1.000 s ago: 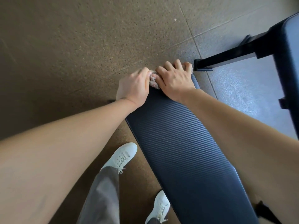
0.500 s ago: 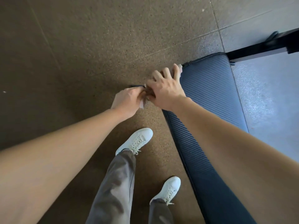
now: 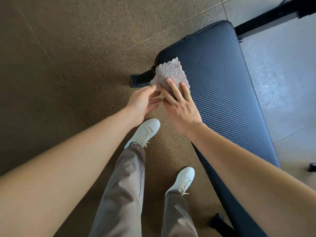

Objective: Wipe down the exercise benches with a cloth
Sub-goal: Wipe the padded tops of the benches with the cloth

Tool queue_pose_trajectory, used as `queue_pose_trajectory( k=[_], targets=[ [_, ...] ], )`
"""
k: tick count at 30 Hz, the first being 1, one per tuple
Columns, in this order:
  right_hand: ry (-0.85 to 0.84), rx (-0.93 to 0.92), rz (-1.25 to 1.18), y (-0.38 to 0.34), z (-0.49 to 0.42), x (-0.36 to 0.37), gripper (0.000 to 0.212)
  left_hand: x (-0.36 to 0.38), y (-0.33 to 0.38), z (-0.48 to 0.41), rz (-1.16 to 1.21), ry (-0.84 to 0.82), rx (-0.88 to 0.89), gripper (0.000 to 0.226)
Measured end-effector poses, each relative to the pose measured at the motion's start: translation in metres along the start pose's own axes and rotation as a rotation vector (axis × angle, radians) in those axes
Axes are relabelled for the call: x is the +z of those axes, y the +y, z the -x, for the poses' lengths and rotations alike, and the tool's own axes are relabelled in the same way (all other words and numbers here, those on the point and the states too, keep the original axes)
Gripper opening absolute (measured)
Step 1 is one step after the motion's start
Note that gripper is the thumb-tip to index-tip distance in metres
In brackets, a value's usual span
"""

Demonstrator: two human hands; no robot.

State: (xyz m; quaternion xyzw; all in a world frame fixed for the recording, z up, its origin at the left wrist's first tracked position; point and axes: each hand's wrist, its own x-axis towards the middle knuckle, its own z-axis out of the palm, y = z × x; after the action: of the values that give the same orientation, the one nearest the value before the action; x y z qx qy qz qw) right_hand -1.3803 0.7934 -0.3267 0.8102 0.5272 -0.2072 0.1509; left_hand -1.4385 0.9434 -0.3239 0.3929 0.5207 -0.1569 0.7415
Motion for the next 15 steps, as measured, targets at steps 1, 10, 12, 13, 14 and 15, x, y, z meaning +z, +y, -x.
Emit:
queue_pose_trajectory(
  k=[1,10,12,13,14,15],
  targets=[
    [0.013,0.019,-0.049,-0.003,0.006,0.005,0.056,0.007,0.001,0.001,0.031,-0.053,-0.025,0.024],
    [0.129,0.939,-1.678,-0.062,0.032,-0.017,0.033,0.025,0.010,-0.017,-0.092,0.004,-0.040,0.035],
    [-0.091,1.107,-2.364,-0.062,0.015,-0.022,0.057,0.022,0.014,-0.018,-0.142,0.000,-0.052,0.038],
    [-0.081,1.117,-2.584,-0.060,0.007,-0.022,0.064,0.021,0.016,-0.017,-0.170,-0.003,-0.048,0.037],
    [-0.006,1.135,-2.745,-0.057,-0.001,-0.021,0.067,0.020,0.019,-0.017,-0.203,-0.005,-0.041,0.036],
    [0.108,1.184,-2.872,-0.053,-0.007,-0.021,0.065,0.020,0.020,-0.016,-0.226,-0.001,-0.033,0.033]
  ],
)
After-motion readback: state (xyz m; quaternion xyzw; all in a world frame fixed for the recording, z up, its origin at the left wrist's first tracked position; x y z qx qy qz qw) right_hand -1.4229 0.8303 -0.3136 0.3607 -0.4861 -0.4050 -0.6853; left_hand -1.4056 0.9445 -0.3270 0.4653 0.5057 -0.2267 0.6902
